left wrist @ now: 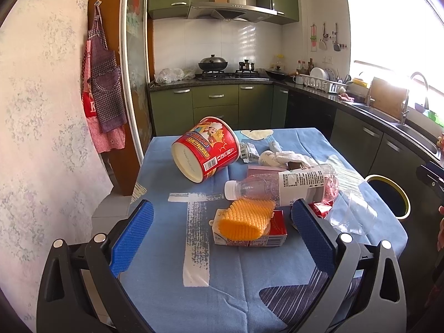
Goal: Collect trash
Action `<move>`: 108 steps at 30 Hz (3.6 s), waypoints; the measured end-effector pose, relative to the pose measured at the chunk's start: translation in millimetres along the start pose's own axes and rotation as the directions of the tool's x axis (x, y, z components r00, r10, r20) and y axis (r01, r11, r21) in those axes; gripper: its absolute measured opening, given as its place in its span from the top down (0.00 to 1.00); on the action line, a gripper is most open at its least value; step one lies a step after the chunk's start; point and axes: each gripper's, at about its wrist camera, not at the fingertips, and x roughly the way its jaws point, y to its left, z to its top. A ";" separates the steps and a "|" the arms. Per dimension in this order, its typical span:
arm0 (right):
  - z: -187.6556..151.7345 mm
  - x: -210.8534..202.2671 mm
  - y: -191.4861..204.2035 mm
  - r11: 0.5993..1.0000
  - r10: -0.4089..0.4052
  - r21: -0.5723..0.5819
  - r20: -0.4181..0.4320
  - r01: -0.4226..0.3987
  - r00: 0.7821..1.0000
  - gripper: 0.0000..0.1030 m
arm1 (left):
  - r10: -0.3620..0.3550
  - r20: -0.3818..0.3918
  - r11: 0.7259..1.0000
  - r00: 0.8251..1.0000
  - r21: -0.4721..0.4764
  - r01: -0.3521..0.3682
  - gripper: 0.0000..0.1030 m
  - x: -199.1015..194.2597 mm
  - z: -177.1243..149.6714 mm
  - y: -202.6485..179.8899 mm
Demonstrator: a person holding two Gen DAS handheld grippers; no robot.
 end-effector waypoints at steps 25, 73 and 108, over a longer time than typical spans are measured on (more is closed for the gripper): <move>87.3 144.6 39.8 0.923 0.257 -0.243 -0.185 -0.298 0.949 0.06 | 0.081 -0.089 0.992 0.993 -0.085 -0.089 0.05 157.4 47.2 80.6; 186.3 258.3 137.0 0.741 0.560 -0.147 -0.402 -0.655 0.724 0.96 | -0.053 -0.234 0.998 0.971 -0.050 0.042 0.05 287.3 10.5 103.0; -63.5 223.3 -175.5 0.908 -0.387 -0.158 -0.672 0.389 0.631 0.52 | -0.040 -0.190 0.998 0.981 -0.055 0.030 0.05 277.2 14.9 105.3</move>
